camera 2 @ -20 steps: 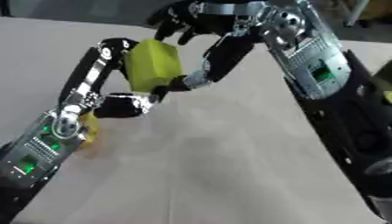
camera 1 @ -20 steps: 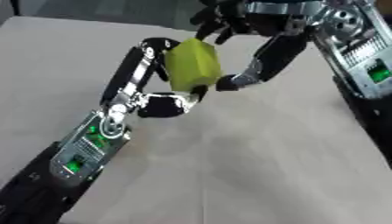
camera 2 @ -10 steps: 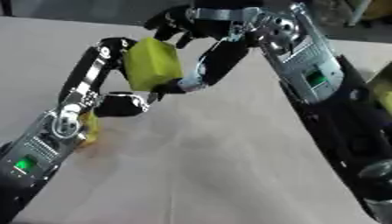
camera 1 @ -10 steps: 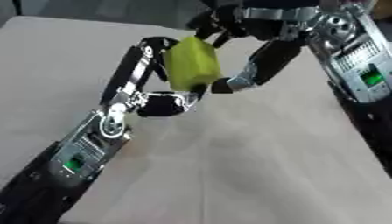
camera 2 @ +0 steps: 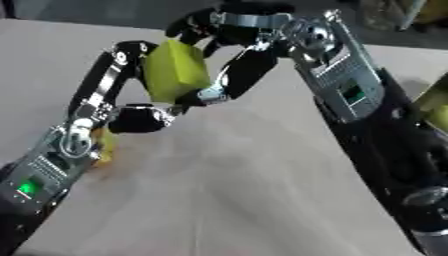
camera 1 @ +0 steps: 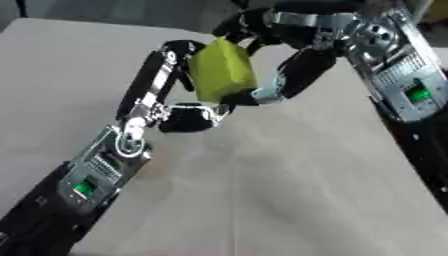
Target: Pick up the objects with one hand, pass them to the other hand, and then place them into the box on the other side of the table.
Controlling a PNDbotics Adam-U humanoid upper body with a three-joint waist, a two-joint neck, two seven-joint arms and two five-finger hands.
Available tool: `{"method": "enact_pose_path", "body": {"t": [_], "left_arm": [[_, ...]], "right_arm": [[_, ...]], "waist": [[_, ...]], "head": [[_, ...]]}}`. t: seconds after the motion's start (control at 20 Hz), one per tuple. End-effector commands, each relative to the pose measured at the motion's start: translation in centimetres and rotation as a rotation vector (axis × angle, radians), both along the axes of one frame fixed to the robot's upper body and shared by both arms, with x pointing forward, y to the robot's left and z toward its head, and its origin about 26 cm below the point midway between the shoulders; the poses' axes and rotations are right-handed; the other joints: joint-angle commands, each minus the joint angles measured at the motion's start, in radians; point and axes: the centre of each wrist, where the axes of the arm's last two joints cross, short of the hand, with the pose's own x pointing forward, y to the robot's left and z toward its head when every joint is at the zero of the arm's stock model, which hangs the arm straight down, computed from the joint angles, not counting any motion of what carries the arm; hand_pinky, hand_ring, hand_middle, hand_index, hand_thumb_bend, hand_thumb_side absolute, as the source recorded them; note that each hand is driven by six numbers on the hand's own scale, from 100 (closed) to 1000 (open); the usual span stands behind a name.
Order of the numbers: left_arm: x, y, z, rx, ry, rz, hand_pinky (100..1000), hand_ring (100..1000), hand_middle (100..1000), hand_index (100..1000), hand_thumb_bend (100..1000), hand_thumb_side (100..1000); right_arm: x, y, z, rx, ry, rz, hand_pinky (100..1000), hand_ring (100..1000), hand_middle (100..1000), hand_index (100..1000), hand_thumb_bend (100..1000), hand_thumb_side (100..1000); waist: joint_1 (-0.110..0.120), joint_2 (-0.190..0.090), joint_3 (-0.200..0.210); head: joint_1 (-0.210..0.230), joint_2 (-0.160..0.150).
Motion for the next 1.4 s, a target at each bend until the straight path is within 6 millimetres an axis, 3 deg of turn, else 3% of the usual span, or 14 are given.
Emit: {"method": "enact_pose_path", "body": {"t": [0.05, 0.4, 0.55, 0.8, 1.05, 1.2, 1.3, 1.4], "left_arm": [[-0.47, -0.32, 1.44, -0.018, -0.045, -0.028, 455, 464, 380, 443, 173, 100], [-0.64, -0.45, 1.62, -0.017, -0.042, -0.042, 454, 462, 378, 442, 172, 100], [-0.62, -0.44, 1.57, -0.024, -0.038, -0.039, 453, 462, 379, 442, 174, 100], [-0.51, -0.36, 1.38, -0.027, -0.033, -0.026, 453, 462, 380, 445, 184, 100], [-0.44, -0.31, 1.23, -0.027, -0.028, -0.014, 461, 466, 393, 462, 260, 100], [-0.45, -0.29, 1.23, -0.028, -0.029, -0.004, 487, 485, 423, 498, 392, 100], [-0.42, -0.21, 1.15, -0.023, -0.027, 0.013, 540, 525, 469, 562, 569, 100], [-0.37, -0.11, 1.06, -0.008, -0.024, 0.035, 610, 588, 537, 664, 764, 181]], "right_arm": [[-0.23, 0.23, 0.59, 0.003, -0.02, -0.002, 847, 941, 760, 927, 472, 187], [-0.27, 0.41, 0.59, 0.003, -0.02, -0.002, 837, 933, 687, 868, 443, 179], [-0.22, 0.34, 0.61, 0.021, -0.015, -0.016, 821, 916, 603, 791, 388, 181], [-0.28, 0.26, 0.72, 0.065, -0.004, -0.044, 796, 879, 547, 731, 292, 179], [-0.4, 0.15, 0.91, 0.091, -0.001, -0.059, 772, 849, 500, 674, 218, 147], [-0.39, 0.13, 0.86, 0.101, 0.005, -0.066, 756, 827, 475, 636, 179, 135], [-0.35, 0.04, 0.87, 0.108, 0.008, -0.073, 747, 816, 462, 606, 160, 130], [-0.28, -0.09, 0.89, 0.115, 0.008, -0.084, 736, 803, 450, 581, 131, 133]], "waist": [[-0.008, -0.024, 0.002], [-0.007, -0.022, 0.004], [-0.007, -0.022, 0.004], [-0.006, -0.022, 0.002], [-0.006, -0.022, 0.0], [-0.005, -0.022, 0.0], [-0.005, -0.022, -0.001], [-0.004, -0.022, -0.001]], "head": [[-0.001, -0.007], [0.0, -0.009], [0.002, -0.009], [0.004, -0.008], [0.003, -0.011], [0.003, -0.011], [0.003, -0.01], [0.002, -0.01]]}}
